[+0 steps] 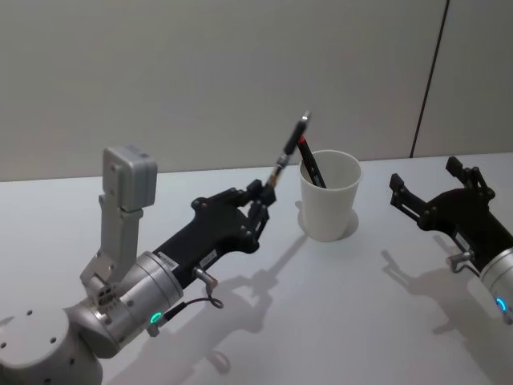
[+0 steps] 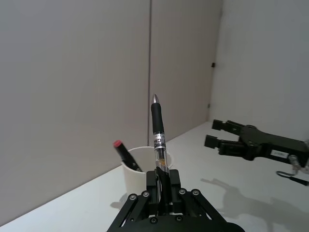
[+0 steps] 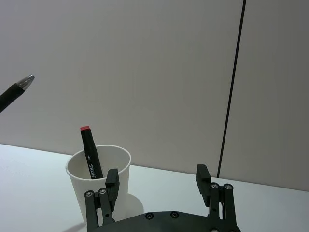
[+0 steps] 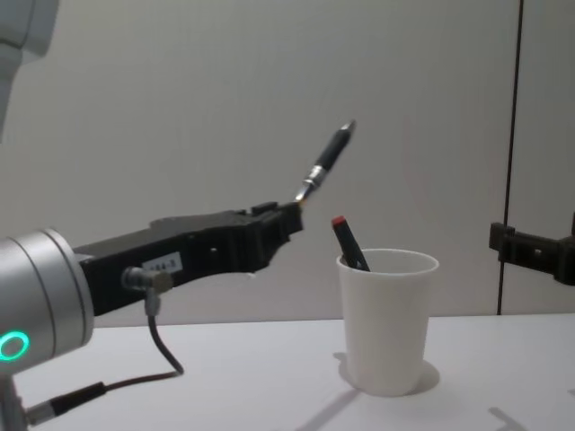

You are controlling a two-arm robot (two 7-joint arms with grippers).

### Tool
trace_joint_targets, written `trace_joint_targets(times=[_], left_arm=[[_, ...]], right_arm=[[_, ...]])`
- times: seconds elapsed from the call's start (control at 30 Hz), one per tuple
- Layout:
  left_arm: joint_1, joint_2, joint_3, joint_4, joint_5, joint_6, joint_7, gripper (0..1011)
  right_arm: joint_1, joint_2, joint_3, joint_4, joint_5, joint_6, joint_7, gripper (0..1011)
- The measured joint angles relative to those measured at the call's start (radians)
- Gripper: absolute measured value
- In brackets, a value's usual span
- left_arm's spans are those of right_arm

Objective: Place the pen into the pen holder.

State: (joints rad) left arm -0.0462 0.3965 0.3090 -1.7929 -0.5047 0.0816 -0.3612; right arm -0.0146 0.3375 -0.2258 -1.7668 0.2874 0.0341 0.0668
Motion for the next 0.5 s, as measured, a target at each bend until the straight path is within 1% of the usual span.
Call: trace_joint_targets(times=[0.03,0.13,0.37,0.5], left_arm=[[-0.006,-0.001,0.002,0.006,-0.001,0.000,-0.027,156],[-0.019,-0.005,0.006,0.020,0.000,0.000,-0.075,156],[-0.041,-0.014,0.016,0.044,0.009,0.005,-0.143,156],[-0.049,-0.018,0.019,0.053,0.013,0.006,-0.168,156]], right_arm=[[0.000,0.000,0.000,0.000,0.000,0.000,0.000,1001],[0.000,0.000,0.000,0.000,0.000,0.000,0.000,1001],[0.000,0.000,0.000,0.000,0.000,0.000,0.000,1001],[0.000,0.000,0.000,0.000,0.000,0.000,0.000,1001]])
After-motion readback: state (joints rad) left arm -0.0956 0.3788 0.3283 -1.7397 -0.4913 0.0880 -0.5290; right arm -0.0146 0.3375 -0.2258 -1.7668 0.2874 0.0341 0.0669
